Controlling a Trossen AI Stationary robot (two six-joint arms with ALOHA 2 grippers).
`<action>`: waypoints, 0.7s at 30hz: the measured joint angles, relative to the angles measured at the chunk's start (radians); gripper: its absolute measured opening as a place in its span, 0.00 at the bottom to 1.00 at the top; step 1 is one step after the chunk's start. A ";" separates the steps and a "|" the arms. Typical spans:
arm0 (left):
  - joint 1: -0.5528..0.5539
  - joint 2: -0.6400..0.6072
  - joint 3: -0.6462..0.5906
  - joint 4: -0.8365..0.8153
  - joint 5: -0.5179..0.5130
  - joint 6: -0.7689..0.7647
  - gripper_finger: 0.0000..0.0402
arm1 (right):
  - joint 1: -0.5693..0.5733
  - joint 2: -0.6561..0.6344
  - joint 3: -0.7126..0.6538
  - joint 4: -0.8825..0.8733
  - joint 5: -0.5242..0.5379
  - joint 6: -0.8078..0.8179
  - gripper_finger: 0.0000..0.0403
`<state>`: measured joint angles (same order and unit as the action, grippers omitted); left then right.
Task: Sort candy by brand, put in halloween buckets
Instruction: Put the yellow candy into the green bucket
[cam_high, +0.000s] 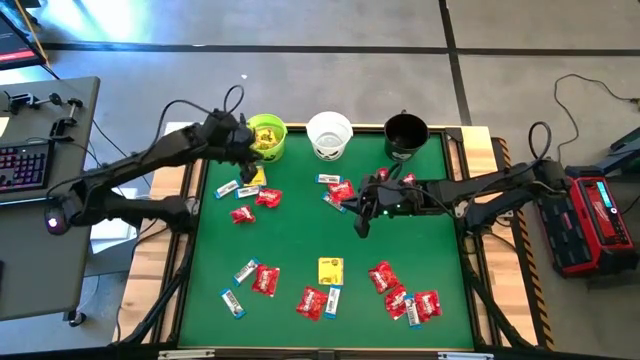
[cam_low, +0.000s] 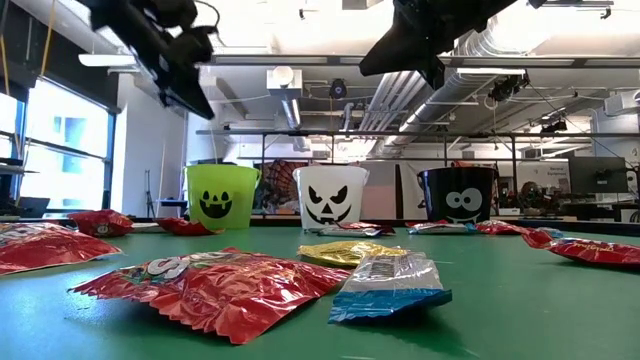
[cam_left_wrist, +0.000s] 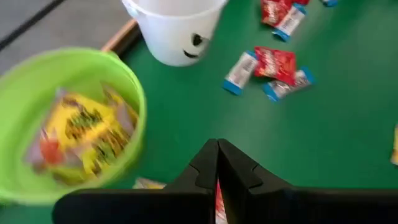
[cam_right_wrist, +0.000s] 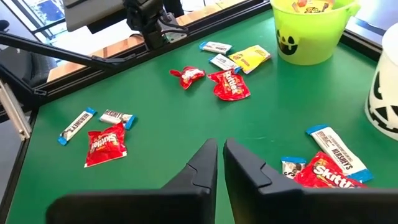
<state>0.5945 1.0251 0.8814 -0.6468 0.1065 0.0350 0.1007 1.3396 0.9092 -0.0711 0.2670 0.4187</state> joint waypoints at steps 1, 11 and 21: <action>-0.027 -0.019 0.000 -0.023 -0.032 -0.034 0.00 | 0.000 0.000 0.000 0.000 0.005 0.000 0.06; -0.247 -0.068 -0.070 -0.128 -0.373 -0.472 0.00 | 0.000 0.000 0.000 -0.003 0.014 -0.003 0.17; -0.189 -0.045 -0.293 0.006 -0.384 -0.603 0.03 | -0.001 0.000 0.000 -0.017 0.015 -0.041 0.24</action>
<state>0.4056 0.9806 0.5879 -0.6405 -0.2771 -0.5678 0.0999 1.3396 0.9092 -0.0879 0.2820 0.3780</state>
